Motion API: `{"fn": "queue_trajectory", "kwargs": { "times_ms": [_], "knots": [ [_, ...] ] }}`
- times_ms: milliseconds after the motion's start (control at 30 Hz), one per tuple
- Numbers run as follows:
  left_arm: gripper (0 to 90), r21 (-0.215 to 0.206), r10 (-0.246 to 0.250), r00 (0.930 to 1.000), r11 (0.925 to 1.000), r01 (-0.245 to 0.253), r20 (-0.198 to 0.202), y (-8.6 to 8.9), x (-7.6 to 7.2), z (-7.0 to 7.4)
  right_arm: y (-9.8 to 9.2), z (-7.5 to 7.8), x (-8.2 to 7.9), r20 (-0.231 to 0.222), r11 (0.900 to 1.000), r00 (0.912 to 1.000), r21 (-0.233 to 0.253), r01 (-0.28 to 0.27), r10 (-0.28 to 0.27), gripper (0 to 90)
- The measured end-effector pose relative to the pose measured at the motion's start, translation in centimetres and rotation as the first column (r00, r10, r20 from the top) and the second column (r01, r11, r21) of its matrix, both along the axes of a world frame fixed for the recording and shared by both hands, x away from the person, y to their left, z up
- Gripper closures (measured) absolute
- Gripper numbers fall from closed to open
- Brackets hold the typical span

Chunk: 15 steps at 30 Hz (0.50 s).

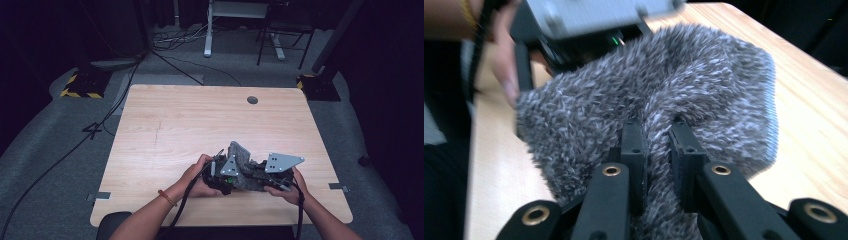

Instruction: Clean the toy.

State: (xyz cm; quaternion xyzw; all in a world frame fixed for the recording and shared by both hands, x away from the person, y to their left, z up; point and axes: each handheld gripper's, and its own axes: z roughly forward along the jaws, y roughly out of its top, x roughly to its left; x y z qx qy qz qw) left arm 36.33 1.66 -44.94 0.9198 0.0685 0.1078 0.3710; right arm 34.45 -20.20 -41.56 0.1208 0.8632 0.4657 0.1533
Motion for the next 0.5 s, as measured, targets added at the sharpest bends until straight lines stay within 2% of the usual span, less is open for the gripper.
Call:
{"fn": "queue_trajectory", "kwargs": {
  "times_ms": [100, 133, 167, 200, 333, 433, 500],
  "knots": [
    [33.5, -0.006, 0.010, 0.9999, 0.9999, -0.010, 0.003, 0.4, 0.0, 0.4, -0.8, -0.7, 0.8, -0.049, 1.000, 0.9986, -0.020, 0.017, -0.018, 79.8],
    [33.5, -0.006, 0.010, 0.9999, 0.9999, -0.010, 0.003, 0.4, 0.0, 0.4, -1.1, -0.9, 1.0, -0.060, 0.999, 0.9981, -0.042, 0.015, -0.017, 79.8],
    [33.5, -0.024, 0.019, 0.9998, 0.9995, -0.019, -0.003, 0.7, 0.2, 0.6, -1.2, -1.1, 1.0, -0.066, 0.999, 0.9976, -0.047, 0.018, -0.021, 79.8],
    [33.5, -0.024, 0.018, 0.9998, 0.9996, -0.018, -0.005, 0.7, 0.2, 0.6, -1.4, -1.2, 1.0, -0.073, 0.999, 0.9972, -0.042, 0.015, -0.018, 79.8],
    [33.5, -0.007, 0.018, 0.9998, 0.9998, -0.018, 0.004, 0.5, 0.2, 0.5, -1.0, -0.8, 0.5, -0.057, 1.000, 0.9983, -0.024, -0.004, 0.003, 79.9],
    [33.5, 0.014, 0.004, 1.0000, 0.9999, -0.005, 0.007, -0.1, -0.1, 0.1, -0.1, 0.1, -0.4, -0.019, 0.999, 0.9994, 0.016, -0.030, 0.031, 79.8],
    [33.5, 0.018, 0.001, 0.9999, 0.9998, -0.001, 0.010, -0.2, -0.2, 0.0, 0.1, 0.3, -0.5, -0.010, 0.999, 0.9995, 0.017, -0.030, 0.030, 79.8]
  ]
}}
